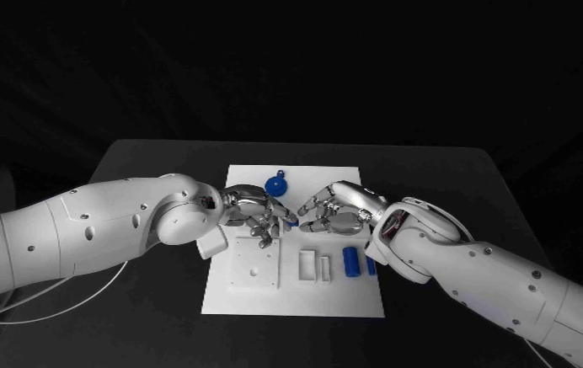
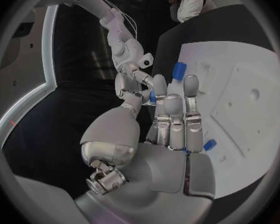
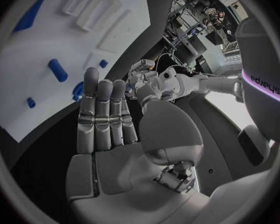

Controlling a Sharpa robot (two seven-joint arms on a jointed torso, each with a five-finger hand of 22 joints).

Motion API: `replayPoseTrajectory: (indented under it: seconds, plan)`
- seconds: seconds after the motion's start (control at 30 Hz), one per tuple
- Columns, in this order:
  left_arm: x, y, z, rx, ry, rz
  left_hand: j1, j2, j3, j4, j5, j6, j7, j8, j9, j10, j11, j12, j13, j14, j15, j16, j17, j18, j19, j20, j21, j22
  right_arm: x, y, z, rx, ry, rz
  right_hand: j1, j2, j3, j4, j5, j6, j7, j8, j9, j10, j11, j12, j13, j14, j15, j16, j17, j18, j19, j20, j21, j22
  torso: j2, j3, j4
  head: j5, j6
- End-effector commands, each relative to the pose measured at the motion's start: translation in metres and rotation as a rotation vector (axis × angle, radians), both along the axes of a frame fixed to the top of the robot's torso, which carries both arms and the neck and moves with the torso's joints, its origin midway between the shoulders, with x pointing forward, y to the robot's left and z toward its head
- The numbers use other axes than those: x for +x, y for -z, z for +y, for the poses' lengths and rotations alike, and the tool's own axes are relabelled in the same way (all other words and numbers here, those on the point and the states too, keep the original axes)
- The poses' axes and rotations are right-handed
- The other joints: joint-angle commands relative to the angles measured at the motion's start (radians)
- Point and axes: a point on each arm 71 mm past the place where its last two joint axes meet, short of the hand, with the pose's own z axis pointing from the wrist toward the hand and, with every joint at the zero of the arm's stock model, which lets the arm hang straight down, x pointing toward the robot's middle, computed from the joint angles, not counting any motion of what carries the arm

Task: Assemble the parts on the task board

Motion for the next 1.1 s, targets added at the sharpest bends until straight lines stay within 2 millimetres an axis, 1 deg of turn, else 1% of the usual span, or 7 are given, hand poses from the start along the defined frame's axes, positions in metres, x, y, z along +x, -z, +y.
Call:
replayPoseTrajectory:
  seconds: [0.03, 0.1, 0.33, 0.6, 0.8, 0.87, 1.1]
  plan:
    - [0.002, 0.002, 0.003, 0.080, -0.046, -0.029, 0.017, 0.006, 0.033, -0.016, 0.001, 0.066, -0.056, -0.009, -0.001, 0.010, -0.001, 0.001, 0.000, 0.009, 0.000, 0.007, 0.002, -0.002, 0.006, -0.004, 0.006, 0.019, 0.002, 0.000, -0.005, 0.015, 0.022, -0.005, 0.017, -0.007, -0.043, 0.011, -0.012, -0.069, 0.014, -0.003, -0.002, -0.010, 0.008, -0.020, -0.068, -0.015, 0.008, -0.017, -0.056, -0.009, 0.014, 0.014, -0.051, -0.059, 0.000, 0.0002, 0.0001, 0.004, -0.002]
    - [0.003, 0.003, 0.006, 0.112, -0.061, -0.030, 0.016, 0.005, 0.033, -0.019, 0.005, 0.073, -0.057, -0.016, -0.001, 0.016, -0.003, -0.005, -0.003, 0.014, -0.002, 0.005, 0.004, -0.003, 0.008, -0.006, 0.009, 0.018, 0.004, 0.000, -0.011, 0.029, 0.042, -0.004, 0.032, -0.009, -0.074, 0.027, -0.009, -0.178, 0.022, -0.008, -0.007, -0.022, 0.016, -0.047, -0.140, -0.035, 0.018, -0.040, -0.117, -0.011, 0.013, 0.024, -0.098, -0.115, 0.000, 0.0004, -0.0001, 0.005, -0.002]
    - [0.006, 0.006, 0.013, 0.198, -0.074, -0.011, 0.016, 0.002, 0.032, -0.026, 0.008, 0.084, -0.059, -0.025, 0.002, 0.029, -0.005, -0.012, -0.005, 0.027, -0.005, 0.002, 0.014, -0.003, 0.015, -0.009, 0.013, 0.017, 0.009, 0.000, -0.032, 0.083, 0.105, 0.015, 0.068, -0.024, -0.104, 0.066, 0.001, -0.209, 0.026, -0.011, -0.009, -0.034, 0.019, -0.013, -0.291, -0.058, 0.024, 0.002, -0.252, -0.013, 0.059, 0.029, -0.164, -0.249, 0.000, 0.0012, -0.0011, 0.009, -0.004]
    - [0.020, -0.007, 0.028, 0.413, -0.061, -0.019, 0.017, 0.002, 0.029, -0.032, 0.005, 0.091, -0.060, -0.038, 0.002, 0.040, -0.007, -0.021, -0.006, 0.038, -0.007, -0.003, 0.025, -0.003, 0.022, -0.011, 0.017, 0.018, 0.022, -0.008, -0.065, 0.204, 0.222, 0.045, 0.071, -0.018, -0.097, 0.056, 0.021, -0.174, 0.023, -0.009, -0.008, -0.030, 0.018, -0.015, -0.371, -0.065, 0.024, 0.019, -0.325, -0.015, 0.070, 0.029, -0.171, -0.313, 0.000, 0.0035, -0.0017, 0.017, -0.006]
    - [0.032, -0.020, 0.036, 0.604, -0.043, -0.075, 0.015, 0.001, 0.026, -0.036, 0.007, 0.098, -0.061, -0.042, 0.001, 0.047, -0.009, -0.025, -0.007, 0.046, -0.008, -0.002, 0.036, -0.003, 0.026, -0.013, 0.020, 0.018, 0.033, -0.018, -0.088, 0.334, 0.311, 0.069, 0.062, -0.011, -0.080, 0.035, 0.036, -0.122, 0.020, -0.007, -0.006, -0.028, 0.015, -0.022, -0.399, -0.068, 0.023, 0.025, -0.347, -0.015, 0.069, 0.028, -0.166, -0.333, -0.001, 0.0023, -0.0004, 0.019, -0.007]
    - [0.036, -0.023, 0.038, 0.672, -0.033, -0.101, 0.015, 0.000, 0.027, -0.038, 0.010, 0.101, -0.062, -0.044, 0.001, 0.049, -0.009, -0.027, -0.007, 0.048, -0.009, -0.003, 0.039, -0.003, 0.026, -0.013, 0.021, 0.018, 0.037, -0.022, -0.096, 0.405, 0.345, 0.078, 0.062, -0.004, -0.068, 0.021, 0.048, -0.056, 0.017, -0.005, -0.003, -0.025, 0.012, -0.031, -0.413, -0.068, 0.021, 0.021, -0.359, -0.014, 0.069, 0.026, -0.165, -0.342, 0.000, 0.0022, -0.0008, 0.021, -0.009]
    - [0.044, -0.027, 0.039, 0.848, 0.003, -0.151, 0.012, 0.001, 0.027, -0.046, 0.014, 0.108, -0.062, -0.051, 0.001, 0.057, -0.010, -0.035, -0.008, 0.053, -0.009, -0.003, 0.054, -0.003, 0.026, -0.013, 0.022, 0.018, 0.050, -0.034, -0.116, 0.570, 0.436, 0.098, 0.024, 0.003, -0.024, -0.032, 0.064, -0.041, 0.018, -0.004, -0.003, -0.012, 0.016, -0.087, -0.506, -0.069, 0.028, -0.013, -0.445, -0.016, 0.039, 0.033, -0.159, -0.394, 0.000, 0.0010, 0.0016, 0.023, -0.015]
